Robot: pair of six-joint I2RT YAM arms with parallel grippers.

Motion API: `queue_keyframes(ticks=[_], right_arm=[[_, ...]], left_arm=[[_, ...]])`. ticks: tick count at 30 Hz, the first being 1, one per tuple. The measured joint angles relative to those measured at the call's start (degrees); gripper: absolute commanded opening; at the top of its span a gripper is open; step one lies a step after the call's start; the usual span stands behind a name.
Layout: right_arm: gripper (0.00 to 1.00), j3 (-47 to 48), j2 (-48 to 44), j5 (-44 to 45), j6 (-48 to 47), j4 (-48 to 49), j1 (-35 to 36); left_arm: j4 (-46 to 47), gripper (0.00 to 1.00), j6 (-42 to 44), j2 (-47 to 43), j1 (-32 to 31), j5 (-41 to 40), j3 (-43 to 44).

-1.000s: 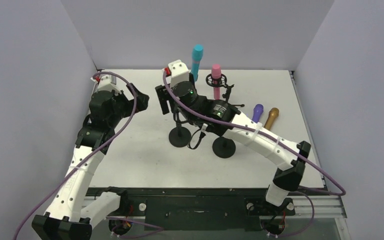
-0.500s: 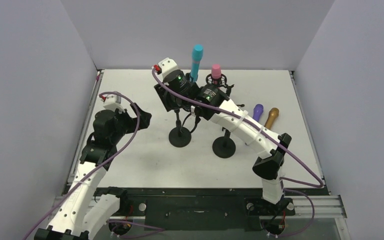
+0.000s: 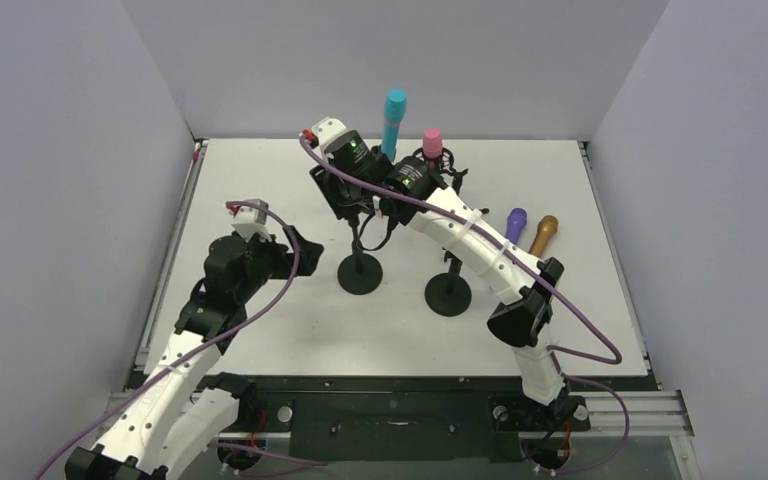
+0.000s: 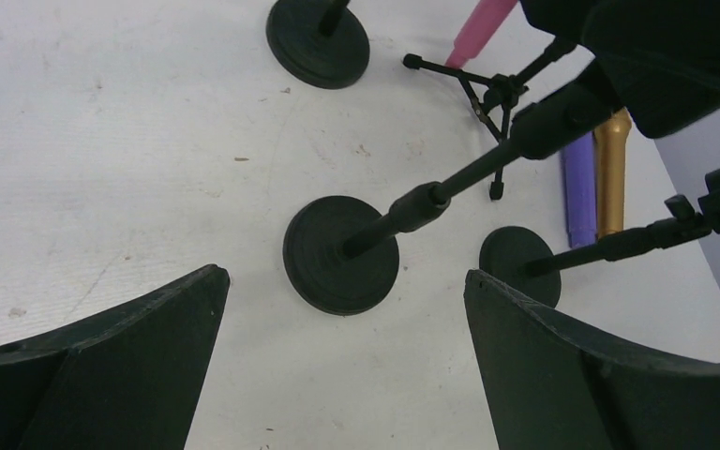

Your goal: Remove the microphone from the stand

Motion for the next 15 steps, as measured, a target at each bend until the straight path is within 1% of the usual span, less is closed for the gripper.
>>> queue_keyframes(ticks=[1,3,7,8,9,10,11,13,15], right_arm=[[0.36,0.02,0.33,-0.39,-0.20,0.04,-0.13],[0.26,0.02,0.48,-0.79,-0.37,0.00,-0.20],[0.16,0.24,0.48,-1.42,-0.63,0.04,-0.72],[0.19,0.24,0.48,-1.46,-0.72,0.09,-0.81],[0.31,0.28,0.48,-1.46,-0.85,0.09,-0.83],[0.36,0.33,0.48,-1.49,-0.92,0.04,-0.92],[0.44,0.33,0.48,-1.55,-1.14,-0.09,-1.01],[0.50,0.33,0.48,-1.92,-1.60,-0.70,-1.20],[0.49,0.33,0.48,-2.08,-2.14,-1.22,-1.49]], left_arm=[[0.15,0.96,0.46,0.02,-0.59,-0.02,-0.35],[0.52,0.96,1.27,0.02,-2.95,-0.22,-0.85],[3.02,0.96,2.56,0.02,-5.88,-0.17,-2.27],[3.93,0.96,2.73,0.02,-6.27,-0.04,-2.86],[4.83,0.96,2.89,0.02,-6.60,0.11,-3.52],[5.66,0.96,3.04,0.07,-6.88,0.31,-4.15],[6.36,0.96,3.28,0.15,-7.17,0.50,-4.66],[7.41,0.96,3.48,0.61,-7.58,0.79,-5.22],[8.68,0.96,3.61,1.36,-7.91,0.96,-5.42]])
